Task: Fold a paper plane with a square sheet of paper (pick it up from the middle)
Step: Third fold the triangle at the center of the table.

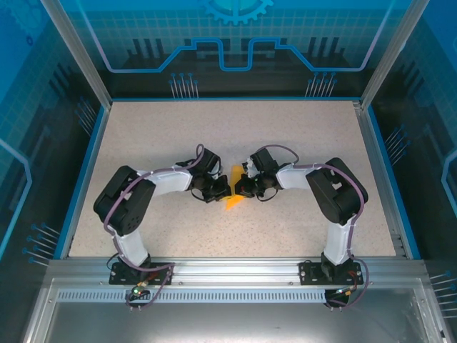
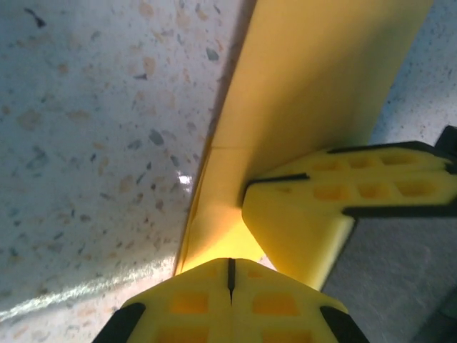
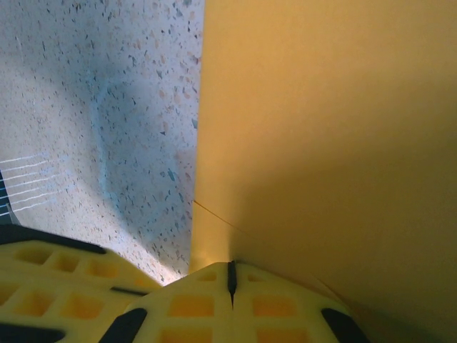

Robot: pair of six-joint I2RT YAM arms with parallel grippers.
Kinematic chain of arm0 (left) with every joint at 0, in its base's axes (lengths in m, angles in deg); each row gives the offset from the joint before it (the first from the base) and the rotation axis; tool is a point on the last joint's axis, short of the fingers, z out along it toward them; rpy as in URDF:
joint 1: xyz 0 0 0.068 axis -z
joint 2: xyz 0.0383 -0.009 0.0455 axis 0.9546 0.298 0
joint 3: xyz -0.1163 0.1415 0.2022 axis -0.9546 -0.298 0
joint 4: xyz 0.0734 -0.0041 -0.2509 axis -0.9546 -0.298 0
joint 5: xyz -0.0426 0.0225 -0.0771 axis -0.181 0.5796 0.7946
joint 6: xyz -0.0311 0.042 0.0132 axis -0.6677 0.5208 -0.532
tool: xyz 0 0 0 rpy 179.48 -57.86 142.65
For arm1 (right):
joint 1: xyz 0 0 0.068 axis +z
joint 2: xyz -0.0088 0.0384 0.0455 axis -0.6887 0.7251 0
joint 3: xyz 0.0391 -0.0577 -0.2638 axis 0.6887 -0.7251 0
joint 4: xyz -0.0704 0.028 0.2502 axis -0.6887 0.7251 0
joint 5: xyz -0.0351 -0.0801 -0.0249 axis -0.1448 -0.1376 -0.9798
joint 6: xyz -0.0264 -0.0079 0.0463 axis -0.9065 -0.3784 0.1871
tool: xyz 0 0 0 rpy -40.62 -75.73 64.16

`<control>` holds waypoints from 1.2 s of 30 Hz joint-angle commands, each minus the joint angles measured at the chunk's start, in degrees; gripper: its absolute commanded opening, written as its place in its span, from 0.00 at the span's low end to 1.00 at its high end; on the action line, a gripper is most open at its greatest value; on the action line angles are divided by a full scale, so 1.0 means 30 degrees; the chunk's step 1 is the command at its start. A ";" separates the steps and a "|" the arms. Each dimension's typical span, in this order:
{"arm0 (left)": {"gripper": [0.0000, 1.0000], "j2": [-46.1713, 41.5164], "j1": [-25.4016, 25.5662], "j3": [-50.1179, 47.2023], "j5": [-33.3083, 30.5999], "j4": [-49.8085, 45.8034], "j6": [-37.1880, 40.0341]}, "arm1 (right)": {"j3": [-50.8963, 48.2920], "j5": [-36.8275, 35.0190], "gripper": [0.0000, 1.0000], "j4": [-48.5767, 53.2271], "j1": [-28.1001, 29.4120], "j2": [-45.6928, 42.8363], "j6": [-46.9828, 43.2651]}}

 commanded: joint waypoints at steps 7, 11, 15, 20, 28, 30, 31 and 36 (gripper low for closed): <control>0.00 0.1360 -0.0183 0.0427 -0.1237 -0.0951 0.1089 | -0.0600 -0.0323 0.07 0.0648 -0.0255 -0.1554 0.0829; 0.00 0.1471 -0.0189 0.0270 -0.1341 -0.1051 0.1259 | -0.1164 -0.0232 0.07 0.0220 0.0353 -0.2220 0.1011; 0.00 0.1504 -0.0200 0.0325 -0.1241 -0.0985 0.1312 | -0.1452 -0.0438 0.07 0.0040 0.0941 -0.1940 0.1339; 0.00 0.1564 -0.0182 0.0446 -0.1248 -0.1160 0.1390 | -0.1845 -0.0447 0.06 -0.0642 0.0974 -0.1547 0.1769; 0.00 0.1712 -0.0181 0.0479 -0.1098 -0.1105 0.1388 | -0.1838 -0.0817 0.04 -0.0302 0.0929 -0.0439 0.1655; 0.00 0.1738 -0.0191 0.0502 -0.1098 -0.1156 0.1385 | -0.1844 -0.1521 0.04 0.0250 0.1004 -0.0397 0.1710; 0.00 0.1738 -0.0204 0.0490 -0.1152 -0.1203 0.1426 | -0.1845 -0.1546 0.05 0.0171 0.1031 -0.0434 0.1758; 0.00 0.1739 -0.0180 0.0442 -0.1201 -0.1276 0.1503 | -0.2637 -0.1066 0.05 -0.0473 0.0578 -0.1531 0.2036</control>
